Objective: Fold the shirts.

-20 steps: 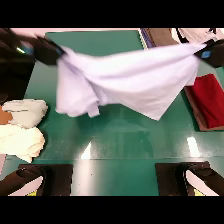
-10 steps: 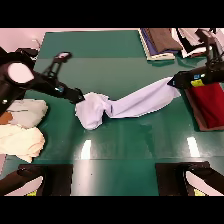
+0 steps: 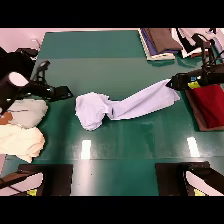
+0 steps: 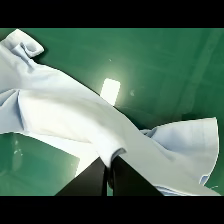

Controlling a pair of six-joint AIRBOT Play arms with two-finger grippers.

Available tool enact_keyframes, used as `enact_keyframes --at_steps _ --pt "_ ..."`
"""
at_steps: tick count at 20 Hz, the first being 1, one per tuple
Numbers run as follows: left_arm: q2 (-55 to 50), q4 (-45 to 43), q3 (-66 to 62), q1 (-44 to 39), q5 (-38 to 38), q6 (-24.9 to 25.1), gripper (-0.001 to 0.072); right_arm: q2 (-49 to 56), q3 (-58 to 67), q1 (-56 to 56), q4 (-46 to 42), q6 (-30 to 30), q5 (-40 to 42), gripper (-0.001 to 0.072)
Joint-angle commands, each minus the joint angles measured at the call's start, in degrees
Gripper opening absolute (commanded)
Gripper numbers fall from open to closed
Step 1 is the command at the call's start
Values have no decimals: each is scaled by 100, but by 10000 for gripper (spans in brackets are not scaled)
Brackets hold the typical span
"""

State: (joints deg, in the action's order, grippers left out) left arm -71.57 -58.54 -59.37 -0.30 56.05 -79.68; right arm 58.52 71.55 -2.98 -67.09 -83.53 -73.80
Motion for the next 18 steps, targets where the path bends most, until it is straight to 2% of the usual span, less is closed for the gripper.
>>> enact_keyframes --at_steps 1,3,5,10,11,12,13,14,18 --pt "-809 1165 116 63 -466 579 661 2 -4 -4 4 -2 13 20" --pt "-1154 1464 116 63 -468 802 661 2 -4 -4 2 -2 13 20" --pt "-1410 1541 116 63 -479 811 661 2 -4 -4 2 -2 17 21" --pt "-1526 1744 85 -256 -756 994 660 4 -4 -4 2 -2 33 20" --pt "-1526 1742 0 -308 -706 994 563 4 -4 -4 2 -2 33 20" --pt "-1526 1740 -149 -299 -549 997 307 2 -4 -4 0 -2 31 20" --pt "-1526 1738 -337 -251 -334 1025 112 -2 -2 -2 -2 -2 33 20" --pt "-1515 1735 -597 -179 -52 1060 28 -2 31 -2 -15 -2 26 20" --pt "-944 1733 -1860 225 774 1058 27 -2 835 -2 -52 4 4 21"
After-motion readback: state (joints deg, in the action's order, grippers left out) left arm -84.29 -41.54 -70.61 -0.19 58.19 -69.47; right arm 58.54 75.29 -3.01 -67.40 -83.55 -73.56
